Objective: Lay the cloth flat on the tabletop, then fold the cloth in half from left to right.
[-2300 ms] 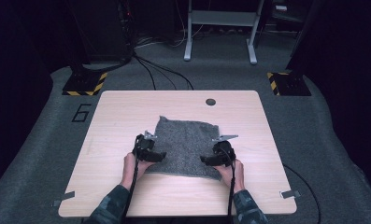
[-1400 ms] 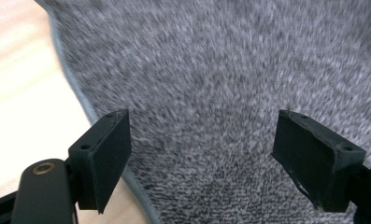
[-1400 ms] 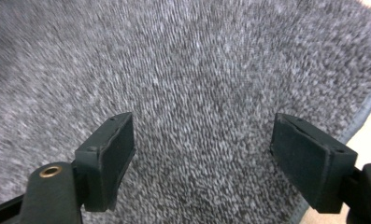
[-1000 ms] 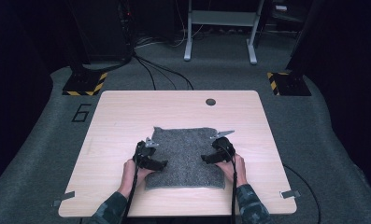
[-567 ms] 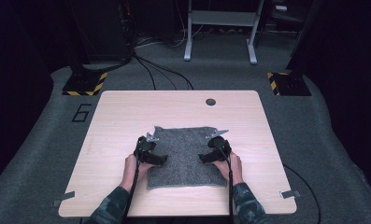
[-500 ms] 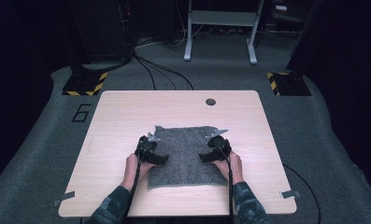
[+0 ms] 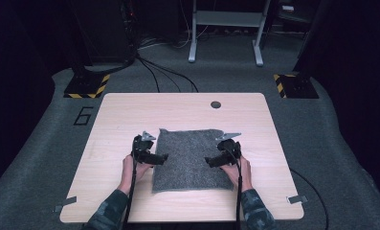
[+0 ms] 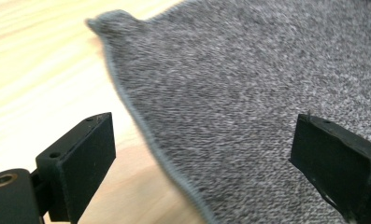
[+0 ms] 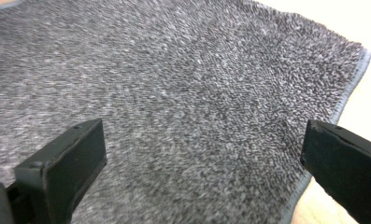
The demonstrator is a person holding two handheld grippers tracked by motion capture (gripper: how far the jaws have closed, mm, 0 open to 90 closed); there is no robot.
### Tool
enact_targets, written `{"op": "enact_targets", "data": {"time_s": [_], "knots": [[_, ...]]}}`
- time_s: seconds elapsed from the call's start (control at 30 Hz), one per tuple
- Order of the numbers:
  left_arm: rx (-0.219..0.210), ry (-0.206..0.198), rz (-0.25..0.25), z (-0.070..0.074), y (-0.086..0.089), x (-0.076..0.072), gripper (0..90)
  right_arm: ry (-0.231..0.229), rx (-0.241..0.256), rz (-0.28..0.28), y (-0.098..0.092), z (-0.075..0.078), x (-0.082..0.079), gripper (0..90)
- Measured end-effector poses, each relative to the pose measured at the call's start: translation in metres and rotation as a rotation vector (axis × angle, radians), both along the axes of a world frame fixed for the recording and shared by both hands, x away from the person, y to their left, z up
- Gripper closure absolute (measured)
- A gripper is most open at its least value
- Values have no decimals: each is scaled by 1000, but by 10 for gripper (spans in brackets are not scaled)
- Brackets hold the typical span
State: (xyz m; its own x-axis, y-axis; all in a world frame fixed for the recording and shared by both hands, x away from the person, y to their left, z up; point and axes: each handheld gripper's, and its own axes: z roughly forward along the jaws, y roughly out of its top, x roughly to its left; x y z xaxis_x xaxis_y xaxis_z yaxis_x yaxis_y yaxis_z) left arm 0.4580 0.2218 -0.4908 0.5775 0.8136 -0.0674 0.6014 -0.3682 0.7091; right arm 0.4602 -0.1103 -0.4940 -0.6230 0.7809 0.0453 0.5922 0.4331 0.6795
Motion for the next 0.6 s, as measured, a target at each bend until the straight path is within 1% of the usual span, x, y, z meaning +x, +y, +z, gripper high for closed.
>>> {"op": "enact_targets", "data": {"time_s": [0.03, 0.07, 0.1, 0.13, 0.17, 0.2, 0.23, 0.27, 0.33, 0.37, 0.4, 0.43, 0.47, 0.53, 0.57, 0.6], "knots": [[-6, -8, 16, 1, 5, 2, 61, 0, 0, 11, 1, 3, -5, 0], [-8, -2, 16, 2, 8, 3, 60, -7, 10, 8, 2, 3, -8, 0], [-8, -2, 16, 2, 8, 3, 57, -7, 10, 8, 2, 3, -8, 0], [-27, 4, 29, 2, 9, 4, 53, -7, 21, 15, 5, 4, -12, 0], [-28, 9, 29, 2, 12, 6, 53, -7, 21, 15, 5, 4, -12, 0], [-30, 7, 36, 2, 12, 7, 49, -10, 31, 13, 7, 4, -16, 0], [-18, 2, 34, 2, 13, 8, 48, -16, 29, 25, 8, 5, -17, 0], [-13, -2, 32, 3, 14, 10, 45, -15, 43, 32, 10, 5, -20, 0], [-14, 1, 30, 4, 15, 11, 43, -13, 52, 31, 12, 6, -23, 0], [-36, 2, 39, 4, 15, 13, 36, -15, 59, 39, 13, 7, -25, 0], [-46, 8, 44, 6, 16, 17, 32, -20, 69, 53, 18, 10, -31, 0], [-46, 8, 44, 6, 16, 17, 30, -20, 69, 53, 18, 10, -31, 0], [-56, 8, 50, 7, 16, 19, 29, -31, 71, 65, 24, 13, -36, 0], [-43, 8, 42, 10, 16, 24, 32, -34, 78, 75, 26, 14, -39, 0], [-41, 3, 47, 11, 16, 27, 31, -34, 77, 81, 30, 15, -42, 0], [-43, 8, 46, 12, 16, 30, 32, -34, 70, 106, 38, 15, -46, 0]]}}
